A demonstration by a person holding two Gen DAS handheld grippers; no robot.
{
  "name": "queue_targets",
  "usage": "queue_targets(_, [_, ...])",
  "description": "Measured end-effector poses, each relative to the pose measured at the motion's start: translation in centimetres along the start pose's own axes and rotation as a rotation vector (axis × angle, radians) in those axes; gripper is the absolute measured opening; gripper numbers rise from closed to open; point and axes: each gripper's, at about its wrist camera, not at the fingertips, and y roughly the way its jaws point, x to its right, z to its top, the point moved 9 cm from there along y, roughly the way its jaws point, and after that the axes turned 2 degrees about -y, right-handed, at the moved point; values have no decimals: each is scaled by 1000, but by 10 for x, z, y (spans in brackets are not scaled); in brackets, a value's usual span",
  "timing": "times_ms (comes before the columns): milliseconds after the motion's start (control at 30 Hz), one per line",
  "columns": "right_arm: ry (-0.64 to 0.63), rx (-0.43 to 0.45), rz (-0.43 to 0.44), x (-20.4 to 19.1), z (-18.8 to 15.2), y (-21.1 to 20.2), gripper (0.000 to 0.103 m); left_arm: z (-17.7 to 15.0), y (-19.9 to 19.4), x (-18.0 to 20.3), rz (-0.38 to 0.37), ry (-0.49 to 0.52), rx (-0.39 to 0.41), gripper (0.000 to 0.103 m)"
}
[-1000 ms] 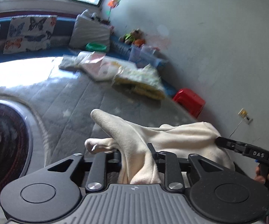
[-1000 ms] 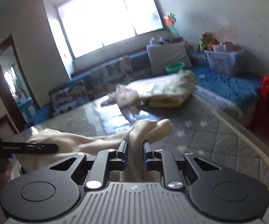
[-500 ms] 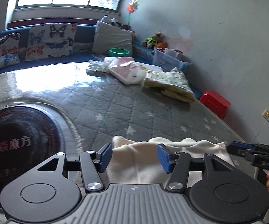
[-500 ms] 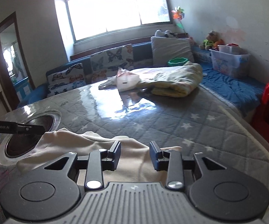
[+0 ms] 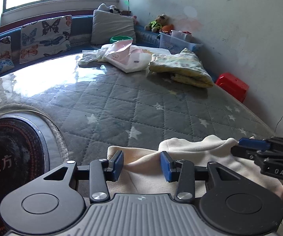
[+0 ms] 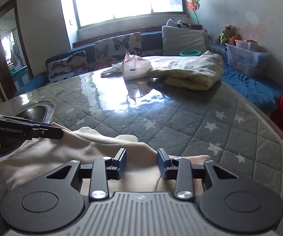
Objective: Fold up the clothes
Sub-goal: 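Open both grippers and release the folded sweatshirt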
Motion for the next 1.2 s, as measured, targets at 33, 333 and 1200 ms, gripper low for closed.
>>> queue_targets(33, [-4, 5, -5, -1, 2, -1, 38, 2, -2, 3, -14, 3, 8, 44])
queue_targets(333, [-64, 3, 6, -27, 12, 17, 52, 3, 18, 23, -46, 66, -26, 45])
queue_targets(1200, [-153, 93, 60, -43, -32, -63, 84, -47, -76, 21, -114, 16, 108, 47])
